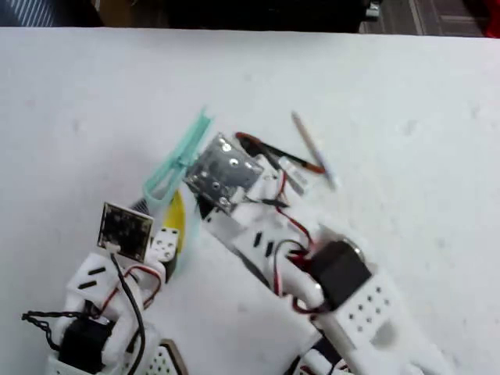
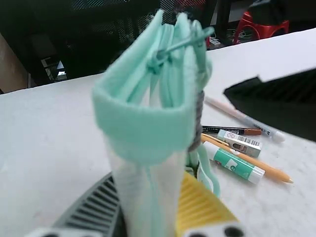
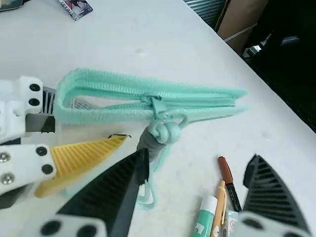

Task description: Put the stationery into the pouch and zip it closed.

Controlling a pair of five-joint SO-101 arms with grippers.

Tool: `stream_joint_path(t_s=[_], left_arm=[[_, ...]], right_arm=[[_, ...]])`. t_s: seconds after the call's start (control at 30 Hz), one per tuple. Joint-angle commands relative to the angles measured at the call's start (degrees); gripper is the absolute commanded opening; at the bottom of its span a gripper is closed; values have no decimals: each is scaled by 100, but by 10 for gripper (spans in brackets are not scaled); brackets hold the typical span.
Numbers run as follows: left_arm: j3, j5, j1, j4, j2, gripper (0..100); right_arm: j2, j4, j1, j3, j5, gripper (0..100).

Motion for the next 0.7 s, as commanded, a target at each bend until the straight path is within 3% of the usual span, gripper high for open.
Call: stream_joint_path(t_s=[0.0,0.4,0.47,0.63,0.67], left_arm=[[-53,-53,48,18,-57,23],[-62,-53,48,18,-57,23],[-62,-53,48,18,-57,23],[-62,-53,48,18,-57,23],[-62,-53,48,18,-57,23]], right_arm=[[224,-268,-233,-211,-26,306],[910,-1024,-356,-211,-44,300],[1095,-1042,-365,-237,-44,251],[1095,-1297,-356,-229,-44,11],[1033,-1314,-356,-246,-44,16]])
